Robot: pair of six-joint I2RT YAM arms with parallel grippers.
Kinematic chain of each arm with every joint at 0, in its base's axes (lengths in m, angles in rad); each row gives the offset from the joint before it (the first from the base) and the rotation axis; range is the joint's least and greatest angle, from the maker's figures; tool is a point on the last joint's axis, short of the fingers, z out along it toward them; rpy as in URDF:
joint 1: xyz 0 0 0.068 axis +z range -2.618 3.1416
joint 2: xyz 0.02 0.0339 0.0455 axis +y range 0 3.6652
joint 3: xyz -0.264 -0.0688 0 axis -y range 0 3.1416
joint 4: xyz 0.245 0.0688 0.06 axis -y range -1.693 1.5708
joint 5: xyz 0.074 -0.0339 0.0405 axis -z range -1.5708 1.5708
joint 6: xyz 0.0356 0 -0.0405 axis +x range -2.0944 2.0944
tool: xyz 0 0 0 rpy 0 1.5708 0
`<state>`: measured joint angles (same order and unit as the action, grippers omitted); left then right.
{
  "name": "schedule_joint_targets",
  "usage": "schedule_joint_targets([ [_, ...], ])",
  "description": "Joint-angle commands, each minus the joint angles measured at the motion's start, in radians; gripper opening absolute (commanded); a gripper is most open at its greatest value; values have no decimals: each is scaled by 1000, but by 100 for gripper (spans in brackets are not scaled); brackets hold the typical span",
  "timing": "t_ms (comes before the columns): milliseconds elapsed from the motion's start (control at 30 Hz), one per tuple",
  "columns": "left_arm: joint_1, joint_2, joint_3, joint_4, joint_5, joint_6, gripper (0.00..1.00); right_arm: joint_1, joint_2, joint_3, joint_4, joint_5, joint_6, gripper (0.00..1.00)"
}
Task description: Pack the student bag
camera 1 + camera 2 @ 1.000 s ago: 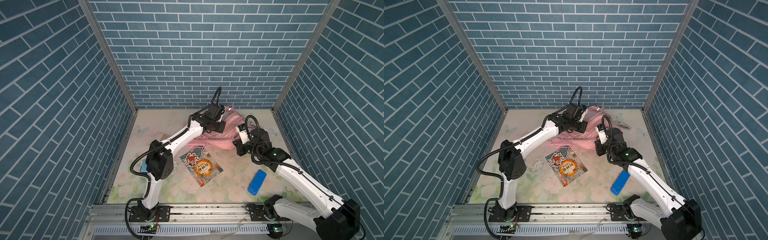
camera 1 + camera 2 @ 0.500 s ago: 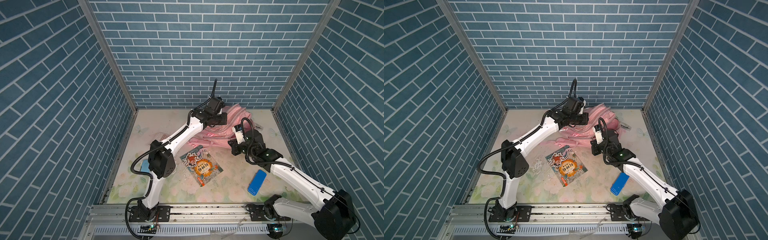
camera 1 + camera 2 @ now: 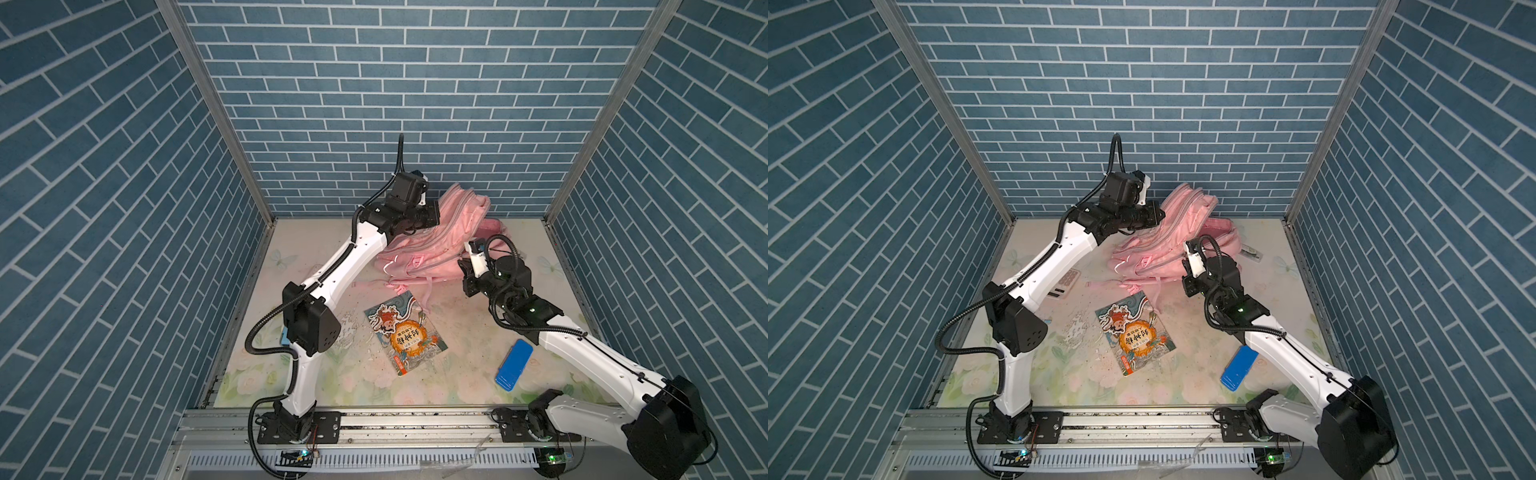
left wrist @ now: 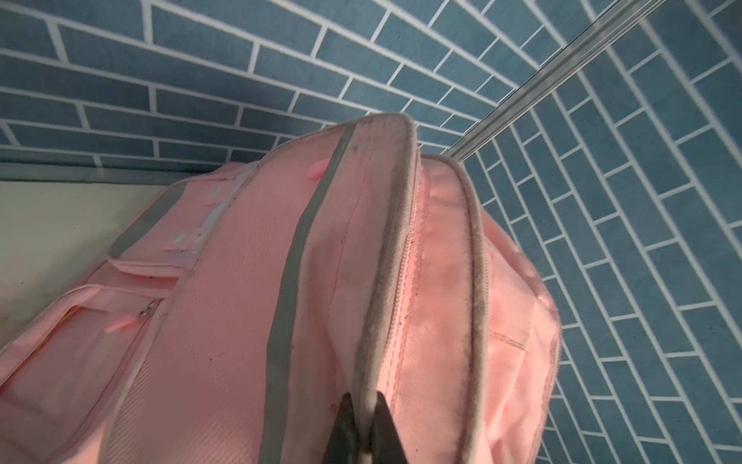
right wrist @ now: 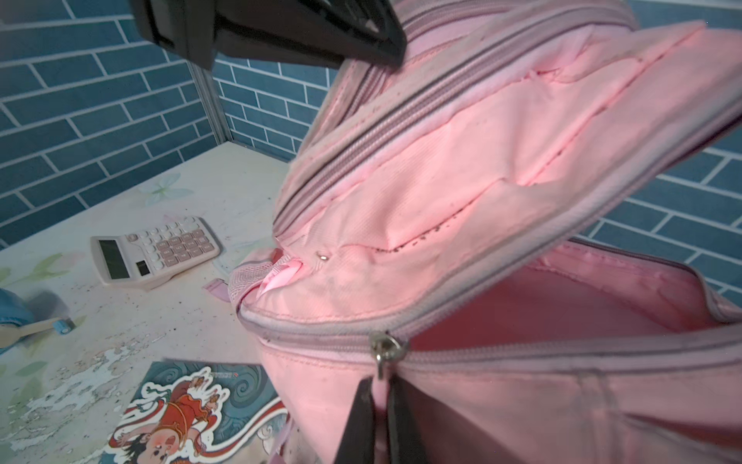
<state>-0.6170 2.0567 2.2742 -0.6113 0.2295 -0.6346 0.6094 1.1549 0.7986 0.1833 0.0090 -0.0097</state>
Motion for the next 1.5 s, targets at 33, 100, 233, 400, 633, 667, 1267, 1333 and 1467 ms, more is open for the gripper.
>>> schedule_joint_targets([
  [33,-11,-19,126,244,50,-48,0,61,64,-13,86,-22,-81,0],
  [100,-12,-14,150,253,40,-45,0,80,83,-20,122,-22,-82,0],
  [233,-6,-15,174,258,38,-54,0,113,119,-4,172,-19,-77,0],
  [400,-6,-48,112,332,25,-97,0,125,160,31,223,-50,-31,0],
  [633,5,-66,80,334,-160,-125,0,133,141,53,218,-30,27,0],
  [667,10,-63,74,342,-162,-138,0,133,138,45,229,-91,13,0],
  [1267,-24,-101,-97,465,-306,-266,0,133,349,152,170,-148,87,0],
  [1333,-23,-94,-73,467,-305,-284,0,139,358,129,244,-119,93,0],
  [1467,-30,-55,22,448,-283,-302,0,144,377,92,362,-136,53,0],
])
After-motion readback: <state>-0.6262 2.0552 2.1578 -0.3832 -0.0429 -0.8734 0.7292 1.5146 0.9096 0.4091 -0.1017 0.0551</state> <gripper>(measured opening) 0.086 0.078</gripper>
